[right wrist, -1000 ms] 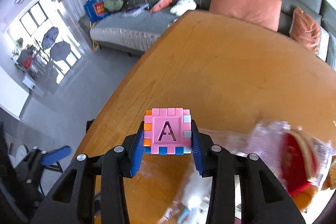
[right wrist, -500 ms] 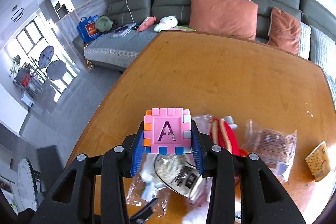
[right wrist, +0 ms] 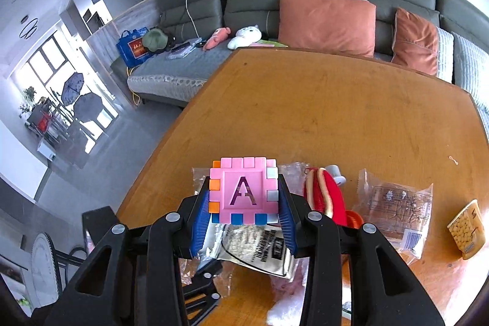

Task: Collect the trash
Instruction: 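Grasp the pink A block with the right tool while the left tool grasps the clear packet, then carry block and packet to the black bin and release both, then grasp the red pouch with the right tool while the left tool grasps the soy milk packet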

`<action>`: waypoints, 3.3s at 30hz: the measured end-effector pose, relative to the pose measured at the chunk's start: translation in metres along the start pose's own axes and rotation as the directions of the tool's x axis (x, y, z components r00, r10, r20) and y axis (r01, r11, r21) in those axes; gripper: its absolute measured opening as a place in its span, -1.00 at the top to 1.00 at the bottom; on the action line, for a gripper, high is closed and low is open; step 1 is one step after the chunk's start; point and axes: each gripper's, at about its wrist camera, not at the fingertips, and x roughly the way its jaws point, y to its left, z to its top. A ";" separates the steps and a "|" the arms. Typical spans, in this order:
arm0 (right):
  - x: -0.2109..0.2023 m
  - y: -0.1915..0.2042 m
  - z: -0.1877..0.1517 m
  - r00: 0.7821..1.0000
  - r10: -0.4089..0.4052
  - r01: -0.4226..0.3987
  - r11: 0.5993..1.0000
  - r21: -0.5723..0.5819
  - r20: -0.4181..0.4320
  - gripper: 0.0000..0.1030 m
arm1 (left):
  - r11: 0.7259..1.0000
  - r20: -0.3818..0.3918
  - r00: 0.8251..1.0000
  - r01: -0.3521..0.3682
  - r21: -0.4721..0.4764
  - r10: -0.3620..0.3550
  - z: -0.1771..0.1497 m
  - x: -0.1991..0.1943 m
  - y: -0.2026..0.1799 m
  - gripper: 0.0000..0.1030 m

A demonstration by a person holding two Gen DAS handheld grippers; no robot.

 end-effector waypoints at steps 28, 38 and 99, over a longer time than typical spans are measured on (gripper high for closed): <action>0.079 0.233 -0.015 0.970 0.182 -0.216 0.951 -0.223 -0.165 0.20 | 0.913 0.012 0.977 -0.195 -0.359 0.213 -0.091 -0.091 0.223 0.28; 0.125 0.344 -0.038 0.930 0.232 -0.322 0.890 -0.323 -0.286 0.20 | 0.797 -0.057 0.953 -0.280 -0.535 0.296 -0.157 -0.117 0.321 0.28; 0.030 0.118 -0.001 0.997 0.072 -0.072 0.997 0.013 -0.041 -0.26 | 0.971 0.036 0.996 -0.069 -0.230 0.079 -0.020 -0.071 0.177 -0.88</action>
